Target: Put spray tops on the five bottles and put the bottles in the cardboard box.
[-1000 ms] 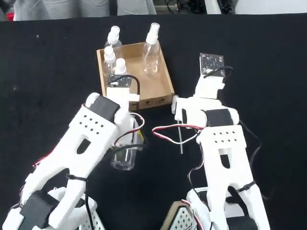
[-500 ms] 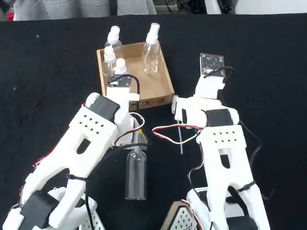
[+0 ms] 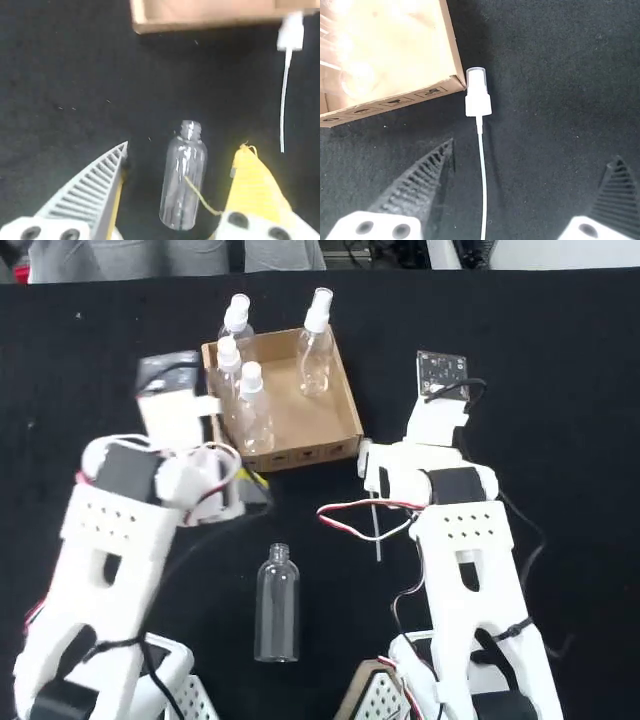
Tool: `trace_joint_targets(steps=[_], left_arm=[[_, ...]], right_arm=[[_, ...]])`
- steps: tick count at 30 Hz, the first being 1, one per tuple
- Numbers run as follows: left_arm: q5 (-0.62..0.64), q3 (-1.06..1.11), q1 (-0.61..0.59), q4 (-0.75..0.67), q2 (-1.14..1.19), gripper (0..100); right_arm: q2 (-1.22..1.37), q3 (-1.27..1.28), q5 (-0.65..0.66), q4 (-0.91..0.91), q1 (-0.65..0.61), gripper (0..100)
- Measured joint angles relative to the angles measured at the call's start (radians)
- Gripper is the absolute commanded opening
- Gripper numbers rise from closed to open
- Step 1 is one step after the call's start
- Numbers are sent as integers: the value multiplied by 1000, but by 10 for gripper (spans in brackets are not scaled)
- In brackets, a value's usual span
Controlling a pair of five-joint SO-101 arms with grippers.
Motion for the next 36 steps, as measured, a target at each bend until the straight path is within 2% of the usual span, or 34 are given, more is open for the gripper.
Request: trace_joint_targets(steps=[6,12,15,22,26,30,36], left_arm=[[-37,161,-129,-104,-89,303],[-38,433,-262,-374,-213,303],[-38,534,-318,-465,-292,303],[-81,674,-391,-542,-410,303],[-89,767,-437,-634,-437,302],[-89,852,-485,-720,-440,302],[-89,953,-489,-816,-448,302]], right_arm=[[0,0,0,0,-21,397],[0,0,0,0,-20,397],[0,0,0,0,-20,397],[0,0,0,0,-20,397],[0,0,0,2,-26,397],[0,-14,0,75,-89,397],[0,-74,0,206,-219,398]])
